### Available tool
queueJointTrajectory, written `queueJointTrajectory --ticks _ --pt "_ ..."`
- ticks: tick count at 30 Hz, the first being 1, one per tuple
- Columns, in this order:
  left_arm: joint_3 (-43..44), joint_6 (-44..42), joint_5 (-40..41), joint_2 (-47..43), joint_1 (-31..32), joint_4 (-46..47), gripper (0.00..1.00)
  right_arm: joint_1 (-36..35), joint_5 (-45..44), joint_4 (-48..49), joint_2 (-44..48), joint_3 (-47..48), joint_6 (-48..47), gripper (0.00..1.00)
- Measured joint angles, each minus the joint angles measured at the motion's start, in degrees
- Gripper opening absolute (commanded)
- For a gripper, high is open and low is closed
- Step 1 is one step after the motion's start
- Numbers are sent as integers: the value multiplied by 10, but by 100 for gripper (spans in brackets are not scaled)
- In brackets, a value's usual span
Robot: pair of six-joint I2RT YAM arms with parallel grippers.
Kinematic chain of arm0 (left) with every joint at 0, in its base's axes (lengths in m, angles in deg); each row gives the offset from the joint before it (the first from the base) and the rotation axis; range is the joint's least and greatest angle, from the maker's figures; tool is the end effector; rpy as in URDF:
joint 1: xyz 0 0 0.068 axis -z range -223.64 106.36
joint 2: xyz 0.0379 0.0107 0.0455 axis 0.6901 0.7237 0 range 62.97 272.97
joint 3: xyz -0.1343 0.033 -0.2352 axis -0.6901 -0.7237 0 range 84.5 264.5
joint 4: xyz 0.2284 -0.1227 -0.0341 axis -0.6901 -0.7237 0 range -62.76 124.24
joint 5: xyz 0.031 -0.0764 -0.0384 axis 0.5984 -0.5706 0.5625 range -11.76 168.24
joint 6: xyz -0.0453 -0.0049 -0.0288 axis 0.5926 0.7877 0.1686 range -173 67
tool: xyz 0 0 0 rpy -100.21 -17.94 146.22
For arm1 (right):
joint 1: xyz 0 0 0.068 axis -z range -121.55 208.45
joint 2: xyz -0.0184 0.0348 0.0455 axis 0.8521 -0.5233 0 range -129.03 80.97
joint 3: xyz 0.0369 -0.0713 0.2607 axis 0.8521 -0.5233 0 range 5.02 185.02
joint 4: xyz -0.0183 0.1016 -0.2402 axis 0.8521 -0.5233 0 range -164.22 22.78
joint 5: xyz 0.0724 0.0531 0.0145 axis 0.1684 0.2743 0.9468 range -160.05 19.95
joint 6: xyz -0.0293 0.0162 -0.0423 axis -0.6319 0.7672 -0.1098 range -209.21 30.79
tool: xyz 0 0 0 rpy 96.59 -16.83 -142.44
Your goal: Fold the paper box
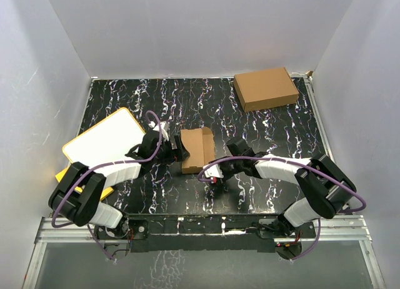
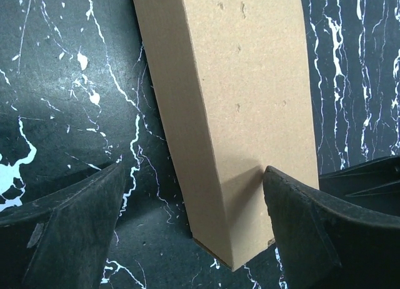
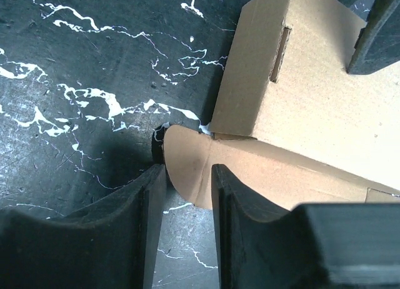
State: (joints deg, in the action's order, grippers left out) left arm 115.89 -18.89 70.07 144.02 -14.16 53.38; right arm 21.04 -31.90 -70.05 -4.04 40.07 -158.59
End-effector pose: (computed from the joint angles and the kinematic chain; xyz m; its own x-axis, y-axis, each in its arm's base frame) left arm 0.2390 -0.1409 0.1709 -0.6990 -0.2426 -0.6727 0.2434 0.8038 -0.5428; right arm 0.1950 0.1768 0.1462 0.5019 -0.5427 -0.6735 -0.8649 -0.3126 -0.3927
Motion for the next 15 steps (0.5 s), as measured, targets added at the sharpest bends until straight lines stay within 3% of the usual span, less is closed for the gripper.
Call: queueJointTrajectory --ticks 15 --pt "9 0 -2 21 0 7 85 0 -4 -1 -10 8 61 16"
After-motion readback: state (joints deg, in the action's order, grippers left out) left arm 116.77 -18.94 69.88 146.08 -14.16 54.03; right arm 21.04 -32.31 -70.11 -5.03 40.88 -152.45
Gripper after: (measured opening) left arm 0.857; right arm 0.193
